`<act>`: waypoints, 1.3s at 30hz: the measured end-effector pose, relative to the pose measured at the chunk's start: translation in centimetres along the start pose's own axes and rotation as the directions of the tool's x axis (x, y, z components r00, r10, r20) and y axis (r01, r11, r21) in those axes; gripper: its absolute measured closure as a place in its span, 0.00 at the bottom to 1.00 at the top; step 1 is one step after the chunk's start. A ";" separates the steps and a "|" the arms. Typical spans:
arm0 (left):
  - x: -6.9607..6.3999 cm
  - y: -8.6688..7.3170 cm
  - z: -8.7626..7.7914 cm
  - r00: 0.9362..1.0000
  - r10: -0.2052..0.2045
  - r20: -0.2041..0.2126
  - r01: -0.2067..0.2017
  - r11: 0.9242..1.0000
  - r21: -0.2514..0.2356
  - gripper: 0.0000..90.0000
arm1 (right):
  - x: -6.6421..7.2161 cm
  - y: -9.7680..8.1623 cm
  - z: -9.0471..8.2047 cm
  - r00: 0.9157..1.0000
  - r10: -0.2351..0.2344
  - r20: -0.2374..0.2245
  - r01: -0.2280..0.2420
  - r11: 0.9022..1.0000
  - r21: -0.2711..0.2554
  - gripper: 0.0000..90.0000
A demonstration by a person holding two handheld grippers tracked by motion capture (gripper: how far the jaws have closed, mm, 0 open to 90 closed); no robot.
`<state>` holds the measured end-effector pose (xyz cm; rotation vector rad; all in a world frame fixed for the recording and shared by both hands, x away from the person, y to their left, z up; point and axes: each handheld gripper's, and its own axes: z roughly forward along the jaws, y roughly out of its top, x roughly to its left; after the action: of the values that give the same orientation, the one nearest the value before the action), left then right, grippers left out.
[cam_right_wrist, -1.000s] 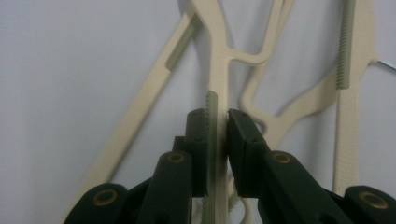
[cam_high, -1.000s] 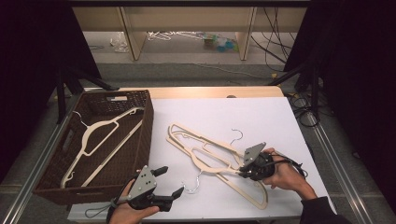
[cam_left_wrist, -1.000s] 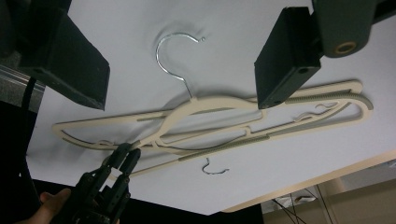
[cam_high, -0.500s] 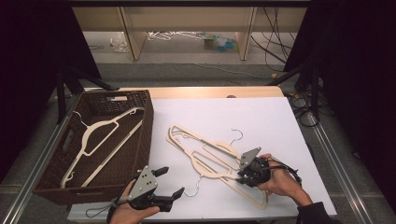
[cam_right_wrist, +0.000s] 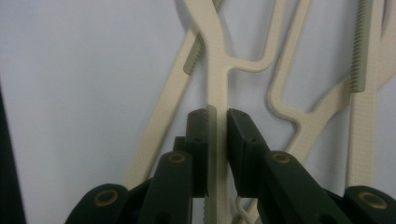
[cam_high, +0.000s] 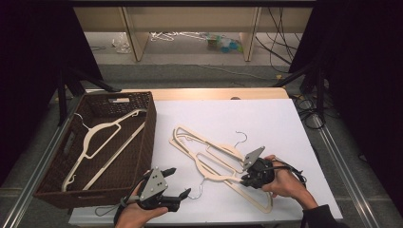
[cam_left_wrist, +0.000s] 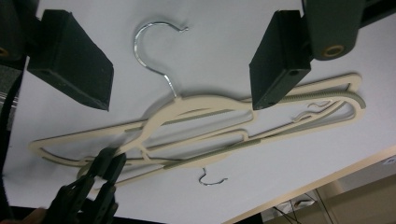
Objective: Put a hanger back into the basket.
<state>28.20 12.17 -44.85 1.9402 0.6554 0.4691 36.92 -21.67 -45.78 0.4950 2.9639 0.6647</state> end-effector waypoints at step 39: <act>0.3 1.0 9.0 0.834 0.532 0.148 -0.552 0.807 0.211 0.44 | 2.5 0.2 -4.8 0.997 -0.072 -0.031 0.072 0.997 -0.007 0.88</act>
<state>33.85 5.81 -47.83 2.3744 0.0841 0.6797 33.99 -22.62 -41.33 0.3785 2.9922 0.6795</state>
